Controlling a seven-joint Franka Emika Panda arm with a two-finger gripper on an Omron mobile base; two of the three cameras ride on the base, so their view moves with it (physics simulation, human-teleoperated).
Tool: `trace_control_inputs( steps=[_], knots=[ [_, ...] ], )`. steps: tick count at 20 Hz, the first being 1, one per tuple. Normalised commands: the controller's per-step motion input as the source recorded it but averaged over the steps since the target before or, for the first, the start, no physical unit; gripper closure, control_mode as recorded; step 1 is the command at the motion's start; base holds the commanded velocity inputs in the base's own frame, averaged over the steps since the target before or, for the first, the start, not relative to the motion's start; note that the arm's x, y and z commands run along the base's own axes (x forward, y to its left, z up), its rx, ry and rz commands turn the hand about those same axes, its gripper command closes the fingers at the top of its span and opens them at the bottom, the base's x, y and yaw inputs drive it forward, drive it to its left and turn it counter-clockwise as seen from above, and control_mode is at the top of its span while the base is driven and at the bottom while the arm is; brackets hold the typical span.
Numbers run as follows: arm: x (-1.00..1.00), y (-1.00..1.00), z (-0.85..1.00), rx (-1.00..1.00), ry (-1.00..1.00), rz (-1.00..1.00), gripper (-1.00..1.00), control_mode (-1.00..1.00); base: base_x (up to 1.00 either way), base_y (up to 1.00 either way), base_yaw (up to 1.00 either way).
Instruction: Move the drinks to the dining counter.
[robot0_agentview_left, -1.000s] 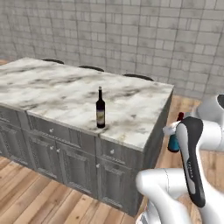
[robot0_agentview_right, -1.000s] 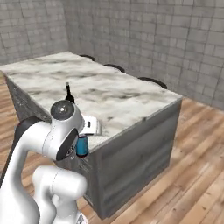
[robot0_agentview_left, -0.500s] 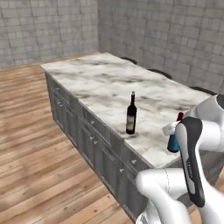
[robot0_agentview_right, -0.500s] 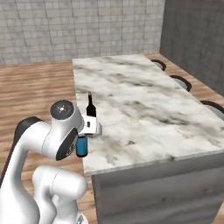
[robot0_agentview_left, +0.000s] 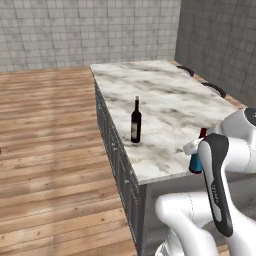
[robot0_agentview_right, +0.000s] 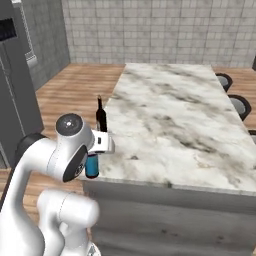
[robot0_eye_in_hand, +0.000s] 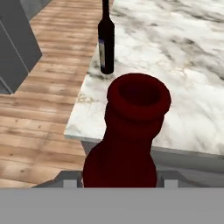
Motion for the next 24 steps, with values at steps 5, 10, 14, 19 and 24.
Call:
trace_control_inputs(
  steps=[5, 10, 14, 19, 24],
  knots=[
    [0.00, 0.00, 0.00, 0.00, 0.00, 0.00, 1.00, 1.00, 0.71, -0.91, 0.09],
    [0.00, 0.00, 0.00, 0.00, 0.00, 0.00, 1.00, 1.00, 0.20, -0.23, 0.00],
    [0.00, 0.00, 0.00, 0.00, 0.00, 0.00, 1.00, 1.00, 0.00, 0.00, 0.00],
    [0.00, 0.00, 0.00, 0.00, 0.00, 0.00, 1.00, 1.00, 0.00, 0.00, 0.00],
    [0.00, 0.00, 0.00, 0.00, 0.00, 0.00, 1.00, -1.00, 0.00, 0.00, 0.00]
  ],
)
